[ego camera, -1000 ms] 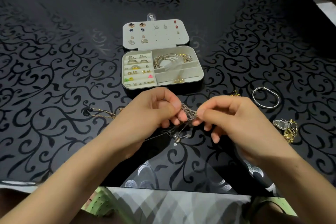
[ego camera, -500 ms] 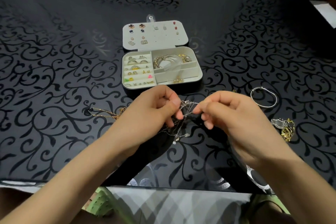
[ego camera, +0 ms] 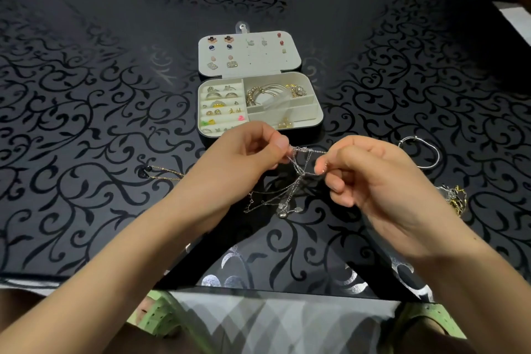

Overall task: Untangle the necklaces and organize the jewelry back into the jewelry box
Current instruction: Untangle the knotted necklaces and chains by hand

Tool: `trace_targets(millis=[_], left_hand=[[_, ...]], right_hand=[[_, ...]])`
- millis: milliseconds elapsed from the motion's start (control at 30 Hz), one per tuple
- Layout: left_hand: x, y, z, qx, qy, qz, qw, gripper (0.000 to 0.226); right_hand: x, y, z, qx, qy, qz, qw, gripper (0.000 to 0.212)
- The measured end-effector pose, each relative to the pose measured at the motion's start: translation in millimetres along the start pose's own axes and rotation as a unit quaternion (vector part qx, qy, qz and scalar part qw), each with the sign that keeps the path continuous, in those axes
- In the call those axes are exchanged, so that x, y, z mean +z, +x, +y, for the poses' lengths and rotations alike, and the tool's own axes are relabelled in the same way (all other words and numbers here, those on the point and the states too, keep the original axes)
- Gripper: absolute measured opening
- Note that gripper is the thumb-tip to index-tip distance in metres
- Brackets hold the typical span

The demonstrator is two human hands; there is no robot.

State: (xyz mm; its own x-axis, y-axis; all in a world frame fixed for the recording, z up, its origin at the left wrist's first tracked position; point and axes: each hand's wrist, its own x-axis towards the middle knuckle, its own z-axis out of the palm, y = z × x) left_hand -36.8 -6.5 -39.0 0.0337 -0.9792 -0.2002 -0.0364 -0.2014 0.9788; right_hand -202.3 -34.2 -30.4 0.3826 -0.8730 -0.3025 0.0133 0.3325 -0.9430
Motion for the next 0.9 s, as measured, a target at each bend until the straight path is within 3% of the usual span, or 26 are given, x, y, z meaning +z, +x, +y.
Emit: trace_targets(millis=[133, 367, 600, 900], left_hand=[[5, 0, 1, 0.003, -0.078, -0.031, 0.996, 0.017], [3, 1, -3, 0.055, 0.006, 0.004, 0.998, 0.017], [9, -9, 2, 0.010, -0.080, -0.019, 0.997, 0.022], [8, -15, -1, 0.030, -0.004, -0.024, 0.999, 0.023]], right_hand=[[1, -3, -5, 0.022, 0.027, -0.010, 0.999, 0.018], [0, -7, -7, 0.098, 0.050, -0.041, 0.993, 0.017], [1, -13, -4, 0.092, 0.075, -0.083, 0.989, 0.011], [-2, -16, -6, 0.077, 0.124, -0.061, 0.987, 0.003]])
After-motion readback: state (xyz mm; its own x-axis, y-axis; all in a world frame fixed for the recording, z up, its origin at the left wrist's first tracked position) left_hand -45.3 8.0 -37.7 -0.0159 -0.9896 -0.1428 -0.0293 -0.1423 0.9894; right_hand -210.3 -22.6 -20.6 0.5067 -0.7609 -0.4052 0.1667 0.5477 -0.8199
